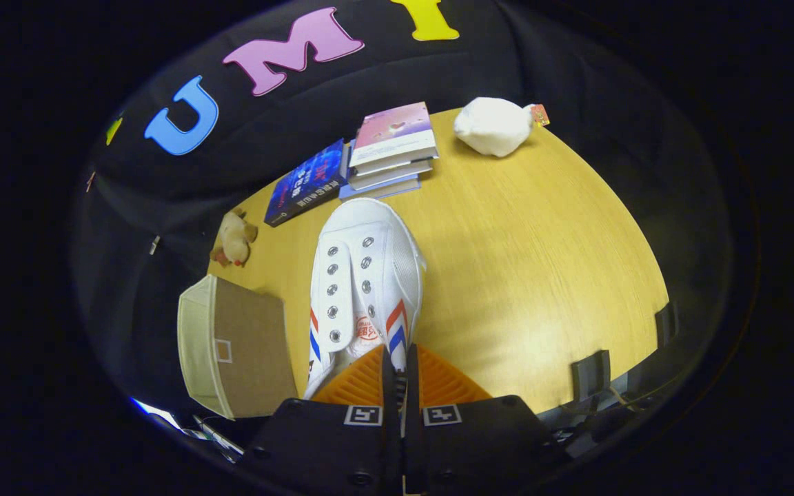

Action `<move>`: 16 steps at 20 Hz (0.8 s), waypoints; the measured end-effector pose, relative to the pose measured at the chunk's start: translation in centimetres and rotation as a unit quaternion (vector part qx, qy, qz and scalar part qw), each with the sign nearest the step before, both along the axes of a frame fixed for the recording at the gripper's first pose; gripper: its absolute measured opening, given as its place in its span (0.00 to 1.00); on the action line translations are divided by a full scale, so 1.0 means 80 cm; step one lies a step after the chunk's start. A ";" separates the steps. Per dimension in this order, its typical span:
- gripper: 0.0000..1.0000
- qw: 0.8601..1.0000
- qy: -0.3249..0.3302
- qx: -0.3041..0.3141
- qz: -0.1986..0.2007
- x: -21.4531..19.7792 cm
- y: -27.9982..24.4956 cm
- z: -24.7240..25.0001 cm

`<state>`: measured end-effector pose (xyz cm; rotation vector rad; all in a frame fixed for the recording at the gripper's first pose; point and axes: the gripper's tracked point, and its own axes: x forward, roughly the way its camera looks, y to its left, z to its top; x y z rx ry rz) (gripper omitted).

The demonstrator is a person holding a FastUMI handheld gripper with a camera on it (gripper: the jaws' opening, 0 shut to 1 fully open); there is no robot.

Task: Open the storage box then place both shoes into the box .Put the left shoe in first, then the right shoe, with the right side of both shoes facing outward in a uniform manner.

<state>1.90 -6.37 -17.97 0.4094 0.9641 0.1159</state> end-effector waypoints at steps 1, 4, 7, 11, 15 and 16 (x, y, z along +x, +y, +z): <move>0.07 1.000 -0.008 0.005 0.000 0.000 0.019 0.015; 0.06 0.999 -0.034 0.014 0.017 -0.004 0.084 0.060; 0.07 0.997 -0.048 0.031 0.049 -0.015 0.159 0.093; 0.06 0.993 -0.041 0.069 0.081 -0.034 0.254 0.122; 0.07 0.991 -0.032 0.080 0.106 -0.044 0.319 0.125; 0.07 0.990 -0.029 0.075 0.115 -0.047 0.333 0.121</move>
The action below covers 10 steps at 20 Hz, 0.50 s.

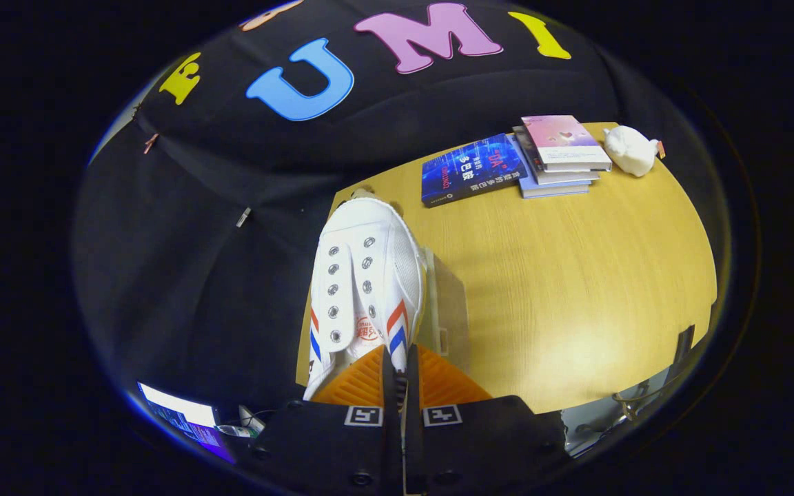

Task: Open the storage box then place both shoes into the box .Put the left shoe in first, then the right shoe, with the right side of both shoes facing outward in a uniform manner.

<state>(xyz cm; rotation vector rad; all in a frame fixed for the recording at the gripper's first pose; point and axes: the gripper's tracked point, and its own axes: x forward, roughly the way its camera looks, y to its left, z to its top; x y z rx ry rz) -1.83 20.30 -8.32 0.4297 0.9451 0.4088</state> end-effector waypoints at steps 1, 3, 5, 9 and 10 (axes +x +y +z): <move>0.06 1.000 0.002 -0.006 0.004 -0.001 0.009 -0.006; 0.07 1.000 0.013 -0.024 0.012 -0.004 0.026 -0.024; 0.07 0.998 0.027 -0.048 0.021 -0.006 0.036 -0.048; 0.06 0.993 0.047 -0.104 0.021 -0.006 0.048 -0.079; 0.06 0.992 0.051 -0.113 0.016 0.000 0.050 -0.088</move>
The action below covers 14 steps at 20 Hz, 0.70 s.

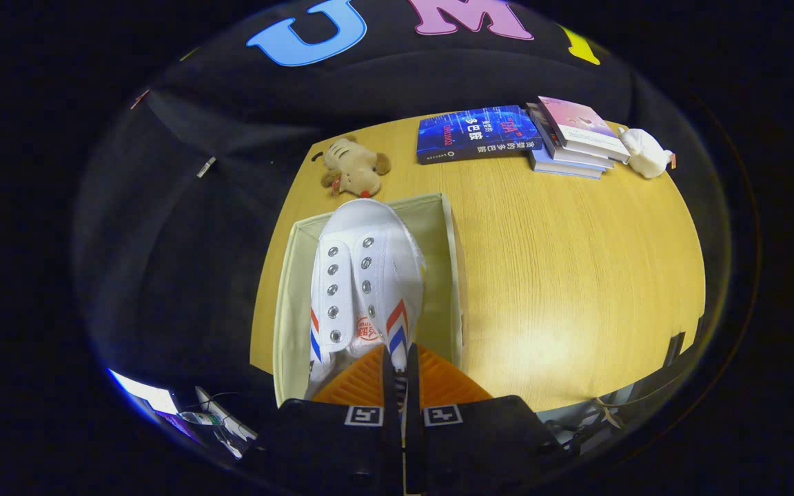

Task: Open the storage box then place both shoes into the box .Put the left shoe in first, then the right shoe, with the right side of both shoes facing outward in a uniform manner.

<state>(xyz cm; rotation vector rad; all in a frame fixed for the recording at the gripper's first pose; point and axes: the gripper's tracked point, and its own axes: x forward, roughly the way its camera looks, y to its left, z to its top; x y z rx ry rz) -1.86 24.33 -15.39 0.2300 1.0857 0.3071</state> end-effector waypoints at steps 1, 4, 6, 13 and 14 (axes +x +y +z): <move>0.07 1.000 0.001 -0.009 -0.005 0.006 0.002 -0.009; 0.07 0.999 -0.004 -0.050 -0.003 0.012 0.001 -0.023; 0.08 0.997 -0.008 -0.077 0.000 0.012 -0.003 -0.033; 0.08 0.996 0.012 -0.093 0.010 -0.011 0.002 -0.060; 0.08 0.995 0.010 -0.099 0.007 -0.009 0.000 -0.062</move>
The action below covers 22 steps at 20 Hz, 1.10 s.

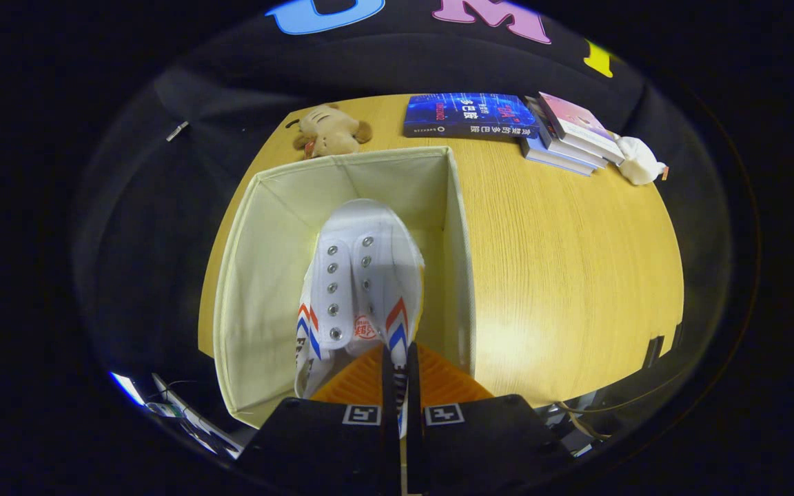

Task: Open the storage box then place both shoes into the box .Put the left shoe in first, then the right shoe, with the right side of both shoes facing outward in a uniform manner.

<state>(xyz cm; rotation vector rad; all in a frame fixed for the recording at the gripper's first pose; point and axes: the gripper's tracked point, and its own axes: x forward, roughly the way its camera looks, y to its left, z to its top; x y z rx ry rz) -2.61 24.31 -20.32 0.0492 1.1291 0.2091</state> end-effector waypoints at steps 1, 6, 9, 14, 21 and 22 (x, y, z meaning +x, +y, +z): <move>0.10 1.000 -0.004 -0.008 -0.007 0.002 -0.005 0.000; 0.26 1.000 -0.010 0.012 -0.003 0.001 0.009 0.010; 0.53 0.998 -0.048 0.033 0.021 0.008 0.020 0.042; 0.99 0.989 -0.129 0.067 0.030 0.018 -0.015 0.112; 0.99 0.960 -0.269 0.076 0.028 0.051 -0.125 0.213; 0.99 0.952 -0.295 0.076 0.032 0.056 -0.145 0.231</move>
